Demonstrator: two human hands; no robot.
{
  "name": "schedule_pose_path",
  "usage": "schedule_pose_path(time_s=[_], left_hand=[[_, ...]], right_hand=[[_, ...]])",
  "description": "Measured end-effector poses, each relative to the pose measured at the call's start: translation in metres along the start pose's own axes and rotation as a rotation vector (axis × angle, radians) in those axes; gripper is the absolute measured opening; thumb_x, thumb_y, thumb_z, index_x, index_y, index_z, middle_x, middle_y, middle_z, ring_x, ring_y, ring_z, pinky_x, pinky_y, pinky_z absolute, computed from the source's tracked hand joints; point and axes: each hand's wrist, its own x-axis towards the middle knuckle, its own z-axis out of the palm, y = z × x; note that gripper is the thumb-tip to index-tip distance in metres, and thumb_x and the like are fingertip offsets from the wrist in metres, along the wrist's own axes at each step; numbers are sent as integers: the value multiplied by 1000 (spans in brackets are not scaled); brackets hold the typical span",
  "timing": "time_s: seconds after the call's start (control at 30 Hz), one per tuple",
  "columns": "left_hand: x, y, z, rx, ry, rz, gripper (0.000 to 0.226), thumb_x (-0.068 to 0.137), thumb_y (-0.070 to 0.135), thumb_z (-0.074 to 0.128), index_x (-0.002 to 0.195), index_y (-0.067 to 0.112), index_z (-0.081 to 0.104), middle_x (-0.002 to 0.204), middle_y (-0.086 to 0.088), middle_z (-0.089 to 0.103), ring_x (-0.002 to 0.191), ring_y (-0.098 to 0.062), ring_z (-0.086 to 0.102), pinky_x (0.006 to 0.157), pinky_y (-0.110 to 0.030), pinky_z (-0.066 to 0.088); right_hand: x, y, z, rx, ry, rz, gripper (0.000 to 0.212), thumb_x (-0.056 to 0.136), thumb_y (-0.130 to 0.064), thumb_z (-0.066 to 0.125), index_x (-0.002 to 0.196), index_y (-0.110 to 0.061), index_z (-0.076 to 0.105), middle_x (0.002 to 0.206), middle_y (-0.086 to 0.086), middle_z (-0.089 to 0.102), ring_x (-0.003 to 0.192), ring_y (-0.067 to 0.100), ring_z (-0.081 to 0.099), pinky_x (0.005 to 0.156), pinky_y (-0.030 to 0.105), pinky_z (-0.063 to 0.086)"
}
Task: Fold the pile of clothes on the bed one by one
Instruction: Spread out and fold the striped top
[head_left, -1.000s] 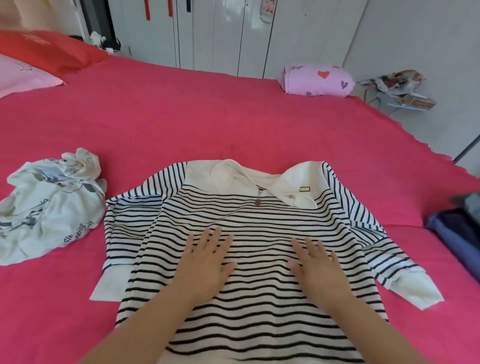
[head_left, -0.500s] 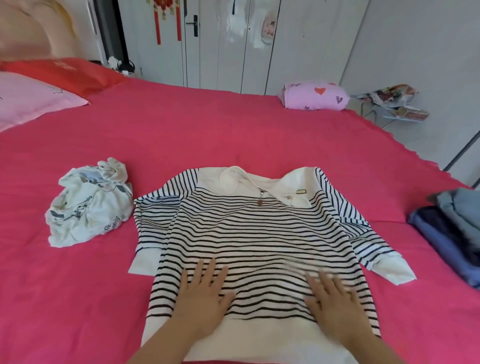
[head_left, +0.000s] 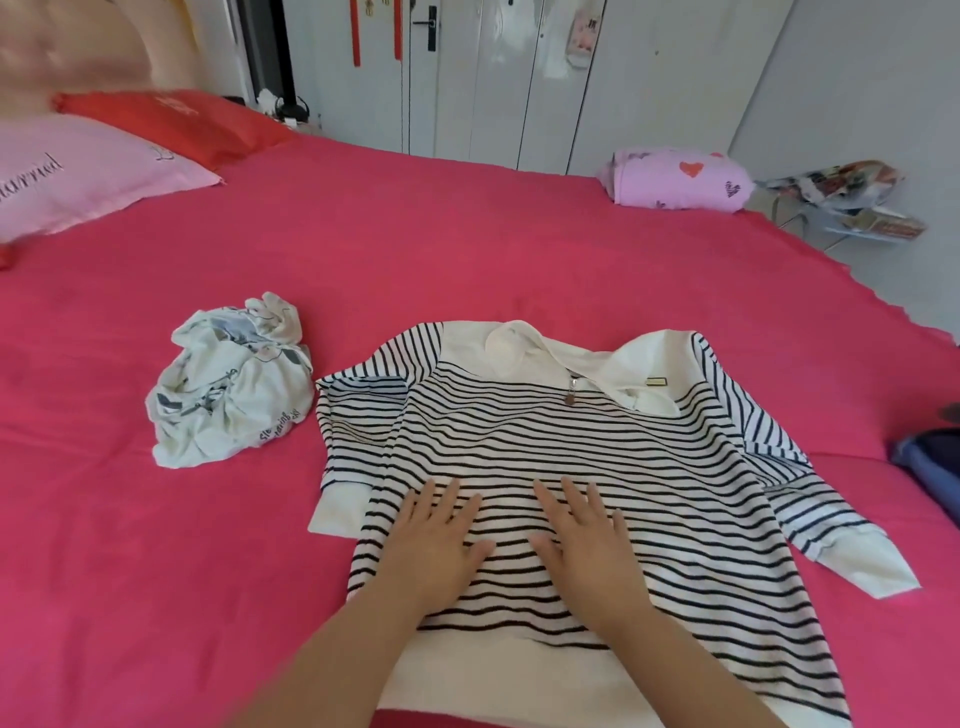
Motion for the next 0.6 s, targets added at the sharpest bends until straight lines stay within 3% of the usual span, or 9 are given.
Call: schedule_pose_path(time_s=[0.07,0.1,0.17,0.23,0.3,0.4,0.47,0.53,0.6], left_hand=[[3,-2,3,-18,-27,16,76,84,70,-4,149,31,0,158,0,-6,145,-23,-10,116,-38,-8],[4,-3,-2,-45,-18,37,68,91,64,11,149,30,7,158,1,2,145,-24,-3,118,-37,-3],[10,-10,-20,-109,122,83,53,96,50,32,143,26,34,148,3,33,140,-23,24,114,-32,18],[21,-27,-35,-161,442,64,40,93,35,47,130,20,53,134,1,50,127,-24,43,103,-36,34],[27,-49,-48,-181,683,-134,45,86,29,59,128,15,54,135,-8,51,122,-30,48,96,-42,41],[33,-87,-53,-381,457,-594,74,84,41,59,143,11,26,144,-14,34,131,-31,34,104,-43,34],[37,-109,-52,-748,297,-783,70,76,36,69,129,0,41,126,-18,52,114,-32,51,97,-43,44],[39,-123,-56,-1102,332,-758,27,72,13,71,92,-2,60,95,-16,64,87,-31,62,82,-43,53],[39,-126,-67,-1036,388,-660,9,72,-2,60,79,-7,62,77,-15,62,77,-30,60,73,-40,53]], right_hand=[[3,5,18,-89,-96,27,115,41,-74,-46,145,-37,-12,158,-5,-8,145,23,-12,116,46,-1],[7,6,20,-116,-133,46,117,38,-72,-48,144,-37,-15,158,-6,-9,145,24,-12,116,47,-1],[21,4,14,-104,-172,71,94,64,-76,-27,147,-38,-5,158,-5,-5,145,24,-7,116,48,0],[34,-2,3,-91,-108,92,59,94,-58,10,148,-36,6,158,-6,2,146,21,-2,117,47,3],[42,-8,4,-73,-67,90,57,95,-56,7,148,-36,6,158,-6,3,146,18,-2,118,45,4],[41,-15,25,-90,-76,112,102,56,-68,-40,147,-40,-2,158,-10,-3,146,16,-6,117,43,2],[44,-15,34,-92,-33,153,95,57,-57,-34,146,-42,-6,157,-12,-6,145,14,-8,117,41,0],[44,-16,31,-70,-15,169,72,76,-56,-21,145,-43,-6,157,-13,-7,145,13,-9,117,40,-2],[44,-19,28,-71,-23,175,50,96,-49,2,145,-43,-6,157,-12,-7,145,13,-9,118,40,-2]])
